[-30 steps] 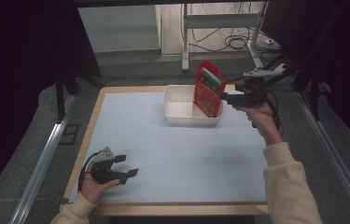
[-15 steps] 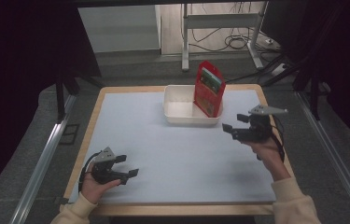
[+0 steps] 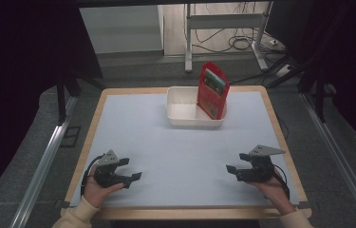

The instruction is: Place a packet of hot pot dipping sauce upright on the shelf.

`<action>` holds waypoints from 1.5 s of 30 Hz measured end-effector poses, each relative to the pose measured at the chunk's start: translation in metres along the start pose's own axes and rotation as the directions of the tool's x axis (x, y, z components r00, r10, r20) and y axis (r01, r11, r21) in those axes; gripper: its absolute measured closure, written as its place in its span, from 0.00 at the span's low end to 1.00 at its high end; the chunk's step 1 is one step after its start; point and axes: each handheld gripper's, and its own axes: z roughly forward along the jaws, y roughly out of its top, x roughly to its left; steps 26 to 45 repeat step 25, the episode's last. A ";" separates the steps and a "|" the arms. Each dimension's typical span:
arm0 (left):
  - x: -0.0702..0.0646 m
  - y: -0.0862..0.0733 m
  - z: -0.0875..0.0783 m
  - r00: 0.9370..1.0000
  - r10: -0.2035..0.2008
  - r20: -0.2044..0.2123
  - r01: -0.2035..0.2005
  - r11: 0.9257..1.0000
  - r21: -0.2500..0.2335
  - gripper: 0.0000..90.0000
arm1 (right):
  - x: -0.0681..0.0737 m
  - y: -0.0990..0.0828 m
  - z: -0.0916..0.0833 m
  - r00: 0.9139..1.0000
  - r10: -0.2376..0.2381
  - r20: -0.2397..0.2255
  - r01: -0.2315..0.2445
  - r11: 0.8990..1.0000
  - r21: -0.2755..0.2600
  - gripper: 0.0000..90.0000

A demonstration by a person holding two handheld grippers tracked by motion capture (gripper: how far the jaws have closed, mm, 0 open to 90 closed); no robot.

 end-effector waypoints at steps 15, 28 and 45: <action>0.002 0.000 -0.002 1.000 -0.001 0.008 0.001 1.000 -0.016 0.20 | 0.002 -0.004 0.006 1.000 -0.016 0.012 0.016 1.000 0.009 0.26; 0.003 0.000 -0.004 1.000 0.000 0.008 0.000 1.000 -0.024 0.20 | 0.001 -0.004 0.003 0.998 -0.034 0.060 0.035 0.999 -0.025 0.25; 0.003 0.000 -0.004 1.000 0.000 0.008 0.000 1.000 -0.024 0.20 | 0.001 -0.004 0.003 0.998 -0.034 0.060 0.035 0.999 -0.025 0.25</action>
